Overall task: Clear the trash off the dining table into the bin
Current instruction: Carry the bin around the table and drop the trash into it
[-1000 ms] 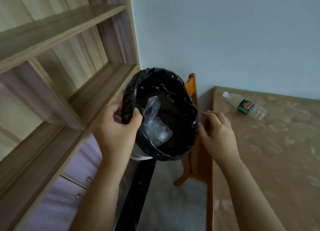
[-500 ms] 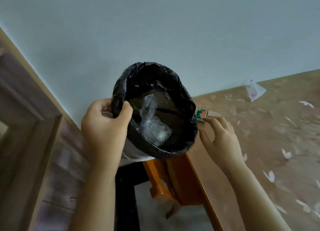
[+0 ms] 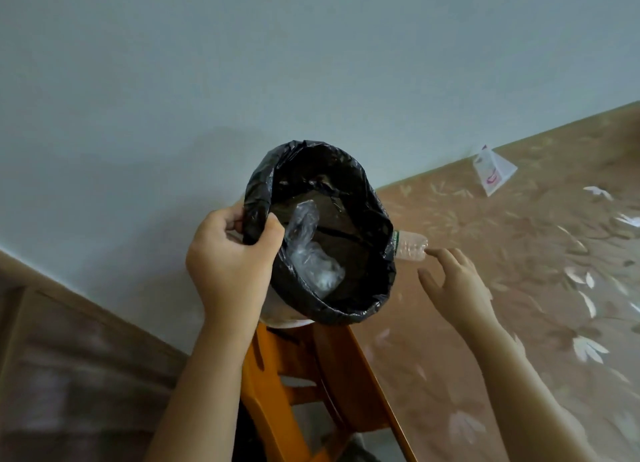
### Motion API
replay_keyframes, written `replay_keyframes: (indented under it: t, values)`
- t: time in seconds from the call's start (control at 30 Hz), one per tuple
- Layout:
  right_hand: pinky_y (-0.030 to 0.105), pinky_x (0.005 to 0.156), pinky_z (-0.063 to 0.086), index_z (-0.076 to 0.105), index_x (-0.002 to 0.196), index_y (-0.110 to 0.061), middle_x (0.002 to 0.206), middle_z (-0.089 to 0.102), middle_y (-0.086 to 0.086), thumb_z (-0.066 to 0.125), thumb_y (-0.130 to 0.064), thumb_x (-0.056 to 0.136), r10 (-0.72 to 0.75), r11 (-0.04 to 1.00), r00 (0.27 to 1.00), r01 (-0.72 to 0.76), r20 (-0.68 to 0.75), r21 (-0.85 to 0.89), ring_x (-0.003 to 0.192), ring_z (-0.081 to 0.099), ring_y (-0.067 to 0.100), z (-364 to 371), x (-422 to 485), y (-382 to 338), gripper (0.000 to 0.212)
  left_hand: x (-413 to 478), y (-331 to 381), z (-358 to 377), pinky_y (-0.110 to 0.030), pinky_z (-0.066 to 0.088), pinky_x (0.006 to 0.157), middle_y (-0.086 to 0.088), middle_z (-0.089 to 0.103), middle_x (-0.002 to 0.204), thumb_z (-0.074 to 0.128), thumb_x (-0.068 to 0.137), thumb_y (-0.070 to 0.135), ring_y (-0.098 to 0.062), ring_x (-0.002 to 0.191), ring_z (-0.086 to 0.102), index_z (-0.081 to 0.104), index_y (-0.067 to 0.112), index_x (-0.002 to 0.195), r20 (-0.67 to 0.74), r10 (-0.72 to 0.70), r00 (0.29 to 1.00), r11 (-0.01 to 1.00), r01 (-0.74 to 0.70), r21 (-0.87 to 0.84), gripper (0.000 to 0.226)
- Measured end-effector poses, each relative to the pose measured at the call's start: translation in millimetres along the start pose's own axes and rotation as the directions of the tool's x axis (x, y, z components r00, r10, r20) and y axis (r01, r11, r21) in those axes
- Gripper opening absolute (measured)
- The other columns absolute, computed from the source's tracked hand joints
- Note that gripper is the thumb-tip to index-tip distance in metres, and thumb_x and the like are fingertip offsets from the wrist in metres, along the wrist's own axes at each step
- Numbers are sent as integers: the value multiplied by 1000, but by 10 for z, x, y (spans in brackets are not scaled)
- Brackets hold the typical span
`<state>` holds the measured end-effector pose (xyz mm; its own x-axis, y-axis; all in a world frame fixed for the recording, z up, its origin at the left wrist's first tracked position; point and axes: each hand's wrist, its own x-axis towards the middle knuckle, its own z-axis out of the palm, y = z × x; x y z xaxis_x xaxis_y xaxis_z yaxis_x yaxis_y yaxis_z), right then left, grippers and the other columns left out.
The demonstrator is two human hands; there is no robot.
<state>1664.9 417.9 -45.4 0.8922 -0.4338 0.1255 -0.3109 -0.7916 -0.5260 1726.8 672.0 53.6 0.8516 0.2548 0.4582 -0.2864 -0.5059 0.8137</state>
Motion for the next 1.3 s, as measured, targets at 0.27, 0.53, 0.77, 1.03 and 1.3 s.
replay_keyframes:
  t: [0.27, 0.53, 0.77, 1.03, 1.3]
  values:
    - [44, 86, 44, 47, 122, -14, 122, 51, 12, 59, -24, 83, 70, 997, 987, -74, 145, 25, 116, 44, 32, 424, 884, 512, 42, 273, 31, 585, -27, 45, 53, 0, 62, 68, 70, 73, 29, -12, 56, 54, 66, 11, 89, 79, 1, 997, 993, -10, 115, 24]
    - [44, 87, 42, 44, 124, -17, 123, 49, 10, 61, -28, 80, 147, 986, 949, -164, 278, 36, 116, 41, 31, 761, 1286, 799, 49, 377, -69, 792, -23, 41, 49, 10, 52, 57, 63, 69, 40, -9, 50, 51, 67, 14, 84, 51, -67, 996, 990, 60, 130, 30]
    - [43, 87, 44, 43, 125, -15, 125, 42, 11, 66, -26, 76, 175, 973, 930, -213, 324, 87, 112, 45, 32, 919, 1306, 903, 55, 428, -180, 801, -22, 43, 46, 8, 58, 60, 63, 68, 43, -11, 50, 55, 65, 19, 83, 48, -107, 993, 990, 102, 94, 28]
    - [31, 73, 40, 42, 121, -15, 122, 41, 11, 70, -19, 73, 182, 949, 930, -252, 321, 192, 84, 47, 18, 1005, 1169, 919, 56, 372, -246, 746, -12, 38, 43, 11, 55, 59, 64, 68, 42, -4, 44, 48, 65, 18, 84, 65, -88, 994, 992, 81, 100, 29]
    - [35, 79, 46, 45, 118, -15, 120, 50, 10, 79, -27, 64, 390, 826, 904, -428, 176, 368, 90, 53, 19, 974, 708, 937, 65, 260, -286, 651, -25, 48, 47, 8, 63, 64, 64, 67, 45, -7, 52, 59, 66, 20, 87, 89, -113, 990, 993, 110, 32, 32]
